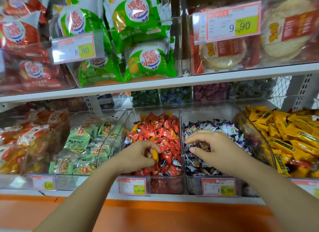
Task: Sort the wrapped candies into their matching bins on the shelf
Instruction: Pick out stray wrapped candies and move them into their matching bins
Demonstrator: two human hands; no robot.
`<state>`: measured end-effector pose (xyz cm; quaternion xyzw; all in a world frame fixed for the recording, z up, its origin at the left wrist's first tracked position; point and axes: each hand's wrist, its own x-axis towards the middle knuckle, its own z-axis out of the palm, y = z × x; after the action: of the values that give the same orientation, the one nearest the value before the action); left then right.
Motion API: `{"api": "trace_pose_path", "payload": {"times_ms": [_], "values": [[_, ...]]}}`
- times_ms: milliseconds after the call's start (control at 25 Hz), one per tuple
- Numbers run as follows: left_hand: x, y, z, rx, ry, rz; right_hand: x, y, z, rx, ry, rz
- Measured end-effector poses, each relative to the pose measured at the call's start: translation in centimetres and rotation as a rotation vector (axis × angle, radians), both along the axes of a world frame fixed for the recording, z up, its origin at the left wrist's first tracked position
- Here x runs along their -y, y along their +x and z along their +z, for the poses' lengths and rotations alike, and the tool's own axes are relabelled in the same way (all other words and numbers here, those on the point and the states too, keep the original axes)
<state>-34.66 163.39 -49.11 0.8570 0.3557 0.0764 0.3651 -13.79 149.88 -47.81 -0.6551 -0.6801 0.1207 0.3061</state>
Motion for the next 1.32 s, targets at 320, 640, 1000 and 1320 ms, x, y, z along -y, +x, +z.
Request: {"api": "trace_pose_path", "payload": {"times_ms": [320, 640, 1000, 1320], "values": [[2.4, 3.9, 2.4, 0.401, 0.188, 0.154, 2.9, 2.3, 0.4, -0.063, 0.059, -0.074], [7.0, 11.8, 3.8, 0.644, 0.045, -0.094, 3.5, 3.5, 0.7, -0.517, 0.139, -0.086], [7.6, 12.7, 3.0, 0.663, -0.438, -0.052, 3.2, 3.6, 0.5, -0.395, 0.263, -0.155], [7.4, 13.4, 2.6, 0.667, -0.273, 0.091, 3.6, 10.4, 0.0, -0.249, 0.124, -0.664]]}}
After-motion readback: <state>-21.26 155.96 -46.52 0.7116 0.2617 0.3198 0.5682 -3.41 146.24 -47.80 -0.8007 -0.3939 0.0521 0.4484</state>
